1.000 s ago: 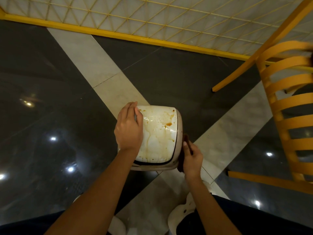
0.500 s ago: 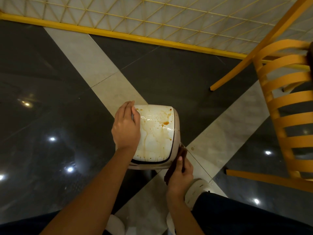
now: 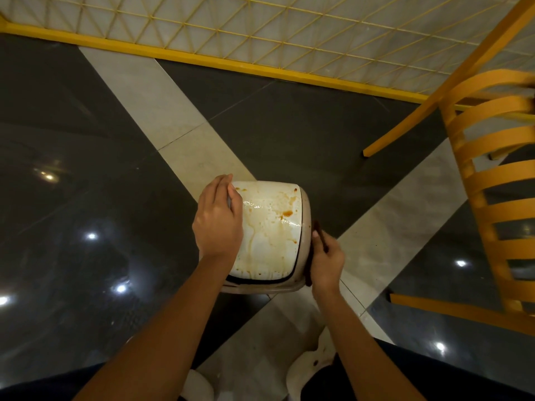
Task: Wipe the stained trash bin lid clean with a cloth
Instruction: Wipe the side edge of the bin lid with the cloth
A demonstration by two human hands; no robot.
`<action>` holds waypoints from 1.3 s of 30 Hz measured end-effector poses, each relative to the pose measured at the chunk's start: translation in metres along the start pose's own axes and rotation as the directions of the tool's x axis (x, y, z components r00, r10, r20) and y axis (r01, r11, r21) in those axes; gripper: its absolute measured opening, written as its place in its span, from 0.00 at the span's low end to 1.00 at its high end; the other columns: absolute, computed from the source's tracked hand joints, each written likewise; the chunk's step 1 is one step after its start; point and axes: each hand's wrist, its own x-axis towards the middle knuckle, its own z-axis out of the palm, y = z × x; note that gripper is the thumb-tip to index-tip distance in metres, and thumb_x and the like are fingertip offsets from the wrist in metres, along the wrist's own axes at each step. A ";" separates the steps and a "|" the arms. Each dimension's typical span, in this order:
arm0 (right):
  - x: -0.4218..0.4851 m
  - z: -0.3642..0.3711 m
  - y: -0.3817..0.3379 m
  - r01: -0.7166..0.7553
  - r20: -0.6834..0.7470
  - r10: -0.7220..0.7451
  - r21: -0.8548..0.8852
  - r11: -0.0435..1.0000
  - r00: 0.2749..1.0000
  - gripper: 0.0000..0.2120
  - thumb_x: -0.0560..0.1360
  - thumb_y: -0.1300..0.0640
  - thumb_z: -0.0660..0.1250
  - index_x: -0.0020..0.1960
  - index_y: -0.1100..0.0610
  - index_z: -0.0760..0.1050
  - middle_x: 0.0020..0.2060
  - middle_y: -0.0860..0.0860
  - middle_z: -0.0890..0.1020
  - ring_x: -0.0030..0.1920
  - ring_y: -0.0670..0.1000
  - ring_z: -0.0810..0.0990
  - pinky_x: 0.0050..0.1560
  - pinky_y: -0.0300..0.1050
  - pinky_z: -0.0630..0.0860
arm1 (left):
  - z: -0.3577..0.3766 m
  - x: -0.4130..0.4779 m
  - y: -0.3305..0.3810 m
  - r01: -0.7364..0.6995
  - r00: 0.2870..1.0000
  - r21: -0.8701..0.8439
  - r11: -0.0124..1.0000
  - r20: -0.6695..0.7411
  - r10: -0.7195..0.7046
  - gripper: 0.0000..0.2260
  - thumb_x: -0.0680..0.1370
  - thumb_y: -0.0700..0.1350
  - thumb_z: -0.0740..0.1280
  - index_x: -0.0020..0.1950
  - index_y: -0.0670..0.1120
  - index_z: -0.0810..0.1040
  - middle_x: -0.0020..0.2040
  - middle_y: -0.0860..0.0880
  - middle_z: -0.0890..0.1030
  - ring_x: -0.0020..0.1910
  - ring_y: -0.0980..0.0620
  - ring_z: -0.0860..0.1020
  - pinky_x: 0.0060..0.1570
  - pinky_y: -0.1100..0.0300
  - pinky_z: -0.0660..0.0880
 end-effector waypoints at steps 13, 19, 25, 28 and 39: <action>0.038 0.007 -0.036 0.025 0.115 -0.016 -0.081 0.996 0.993 0.14 0.78 0.56 0.62 0.62 0.57 0.75 0.60 0.55 0.76 0.59 0.54 0.76 0.63 0.55 0.72 | -0.001 -0.001 0.002 0.006 1.000 -0.002 1.000 -0.013 -0.006 0.16 0.80 0.48 0.54 0.61 0.45 0.77 0.59 0.48 0.78 0.59 0.51 0.76 0.50 0.62 0.70; 0.031 0.005 -0.029 0.040 0.079 -0.034 -0.074 0.996 0.996 0.13 0.78 0.57 0.62 0.61 0.58 0.76 0.60 0.56 0.77 0.60 0.55 0.75 0.64 0.57 0.71 | 0.000 0.000 0.001 0.000 1.000 0.014 1.000 -0.011 0.001 0.16 0.80 0.47 0.54 0.60 0.45 0.77 0.59 0.48 0.79 0.58 0.51 0.76 0.50 0.62 0.71; 0.083 0.024 -0.058 0.066 0.241 -0.016 -0.204 0.977 0.970 0.14 0.78 0.56 0.62 0.62 0.56 0.75 0.58 0.56 0.78 0.58 0.55 0.76 0.63 0.56 0.72 | 0.000 0.000 0.003 0.011 1.000 0.006 1.000 -0.012 -0.011 0.17 0.80 0.48 0.53 0.60 0.45 0.77 0.59 0.48 0.79 0.58 0.52 0.76 0.51 0.63 0.70; 0.063 0.015 -0.055 0.085 0.203 -0.047 -0.183 0.979 0.978 0.15 0.78 0.57 0.61 0.63 0.58 0.74 0.60 0.55 0.76 0.59 0.54 0.75 0.64 0.53 0.71 | -0.001 -0.001 0.003 0.010 1.000 0.005 1.000 -0.015 -0.010 0.17 0.80 0.48 0.53 0.60 0.45 0.77 0.59 0.48 0.79 0.58 0.51 0.76 0.50 0.61 0.71; -0.063 -0.010 0.011 0.052 -0.140 -0.051 0.006 0.999 0.989 0.11 0.77 0.62 0.61 0.58 0.57 0.75 0.52 0.50 0.75 0.54 0.46 0.72 0.54 0.32 0.66 | -0.001 -0.001 0.002 -0.012 1.000 0.006 1.000 -0.011 0.012 0.17 0.80 0.48 0.53 0.60 0.44 0.77 0.59 0.47 0.79 0.57 0.50 0.77 0.49 0.58 0.74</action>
